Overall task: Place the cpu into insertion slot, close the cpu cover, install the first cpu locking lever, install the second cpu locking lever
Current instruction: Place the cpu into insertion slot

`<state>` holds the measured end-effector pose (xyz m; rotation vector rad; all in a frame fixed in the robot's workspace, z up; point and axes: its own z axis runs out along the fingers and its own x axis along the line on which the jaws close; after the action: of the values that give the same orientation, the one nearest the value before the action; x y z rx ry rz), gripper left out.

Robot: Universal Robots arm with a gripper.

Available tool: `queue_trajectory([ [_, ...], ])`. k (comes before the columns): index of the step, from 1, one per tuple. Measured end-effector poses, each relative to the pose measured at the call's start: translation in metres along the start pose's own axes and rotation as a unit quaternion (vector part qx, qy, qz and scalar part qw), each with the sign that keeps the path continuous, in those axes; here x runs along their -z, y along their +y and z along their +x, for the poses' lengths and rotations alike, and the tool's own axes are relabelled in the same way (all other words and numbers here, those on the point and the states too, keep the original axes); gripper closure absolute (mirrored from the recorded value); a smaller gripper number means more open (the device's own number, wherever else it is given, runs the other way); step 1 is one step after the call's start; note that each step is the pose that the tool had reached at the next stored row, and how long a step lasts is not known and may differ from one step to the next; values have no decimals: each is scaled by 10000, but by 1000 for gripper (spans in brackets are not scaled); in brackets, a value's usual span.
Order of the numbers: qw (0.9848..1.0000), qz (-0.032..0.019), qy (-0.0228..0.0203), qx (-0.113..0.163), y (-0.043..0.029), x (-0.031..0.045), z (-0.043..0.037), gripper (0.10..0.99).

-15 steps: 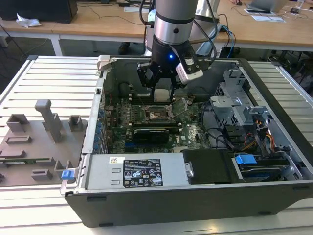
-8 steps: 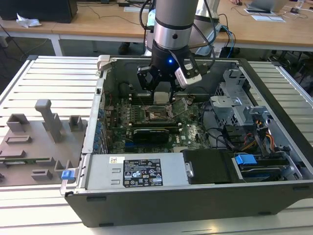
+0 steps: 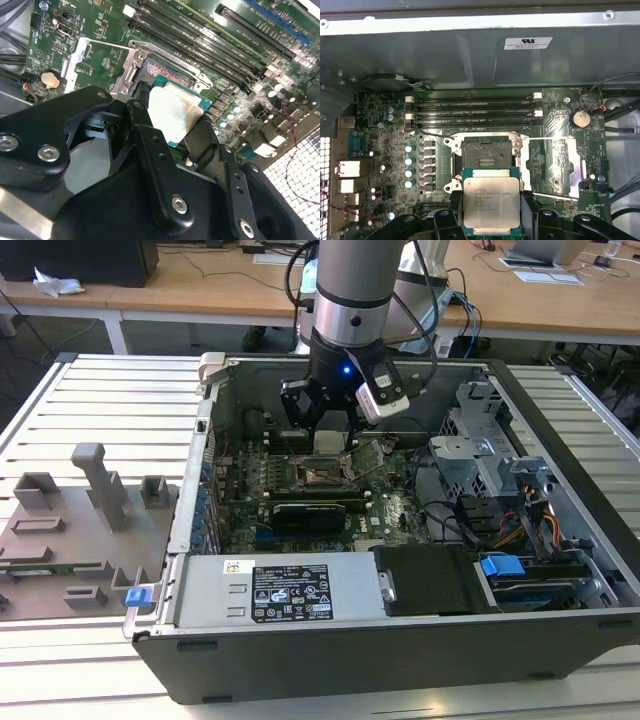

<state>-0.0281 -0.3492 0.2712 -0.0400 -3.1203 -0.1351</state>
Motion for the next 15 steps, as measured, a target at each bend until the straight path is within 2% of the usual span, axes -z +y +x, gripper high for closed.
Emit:
queue_trajectory([
  [5, 10000, 59, -2, 0, 133, -52, -1, 541],
  [7, 10000, 80, -2, -1, 157, -89, -1, 541],
  [9, 9999, 152, -4, -2, 186, -121, -1, 541],
  [10, 9999, 166, -4, -2, 194, -128, -1, 541],
  [15, 9998, 179, -5, -2, 203, -141, -2, 541],
])
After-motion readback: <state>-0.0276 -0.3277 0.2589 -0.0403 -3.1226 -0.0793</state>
